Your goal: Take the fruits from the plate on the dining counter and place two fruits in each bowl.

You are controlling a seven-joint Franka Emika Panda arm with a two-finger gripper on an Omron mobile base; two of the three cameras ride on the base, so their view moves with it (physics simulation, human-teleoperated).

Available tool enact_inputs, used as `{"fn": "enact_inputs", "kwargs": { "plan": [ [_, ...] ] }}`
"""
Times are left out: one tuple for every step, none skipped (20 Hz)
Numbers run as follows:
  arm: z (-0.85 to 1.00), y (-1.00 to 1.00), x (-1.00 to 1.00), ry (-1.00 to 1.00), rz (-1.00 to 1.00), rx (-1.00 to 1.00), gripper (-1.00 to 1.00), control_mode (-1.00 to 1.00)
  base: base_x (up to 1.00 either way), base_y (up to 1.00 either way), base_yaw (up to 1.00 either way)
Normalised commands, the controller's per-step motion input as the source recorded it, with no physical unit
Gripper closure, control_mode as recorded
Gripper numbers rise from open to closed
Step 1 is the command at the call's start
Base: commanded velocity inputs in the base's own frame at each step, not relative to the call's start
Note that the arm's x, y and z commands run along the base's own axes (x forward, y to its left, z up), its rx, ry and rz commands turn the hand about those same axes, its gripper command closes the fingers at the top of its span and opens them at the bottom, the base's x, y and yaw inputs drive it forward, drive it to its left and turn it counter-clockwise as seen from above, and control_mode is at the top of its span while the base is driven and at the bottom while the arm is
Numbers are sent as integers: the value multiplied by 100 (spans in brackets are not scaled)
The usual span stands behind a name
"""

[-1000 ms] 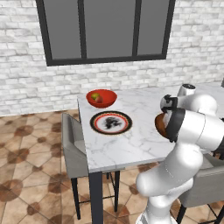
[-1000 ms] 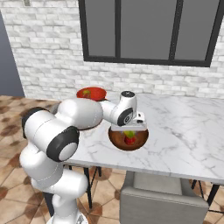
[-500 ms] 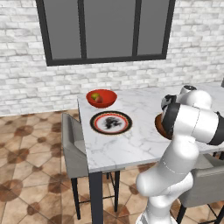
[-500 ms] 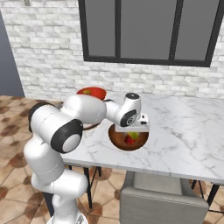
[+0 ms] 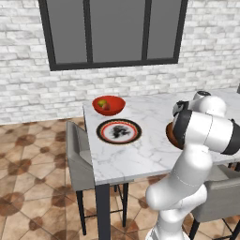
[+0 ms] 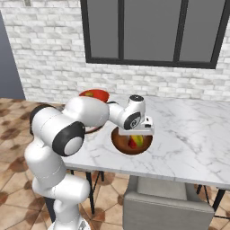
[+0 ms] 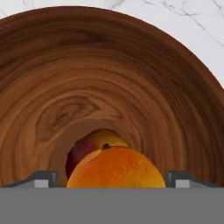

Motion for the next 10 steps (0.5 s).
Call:
{"fn": "enact_inputs", "kwargs": {
  "plan": [
    [0,0,0,0,0,0,-100,-100,0,0,0],
    [1,0,-6,0,0,0,-100,-100,0,0,0],
    [27,-9,-12,0,0,0,-100,-100,0,0,0],
    [56,0,-19,0,0,0,-100,-100,0,0,0],
    [75,0,0,5,-2,0,-100,-100,0,0,0],
    [84,0,0,7,-3,0,-100,-100,0,0,0],
    [93,0,-26,3,-2,0,-100,-100,0,0,0],
    [92,0,-31,1,-1,0,-100,-100,0,0,0],
    [95,0,-40,0,-1,0,-100,-100,0,0,0],
    [93,16,-43,0,-3,0,-100,-100,0,0,0]
  ]
}}
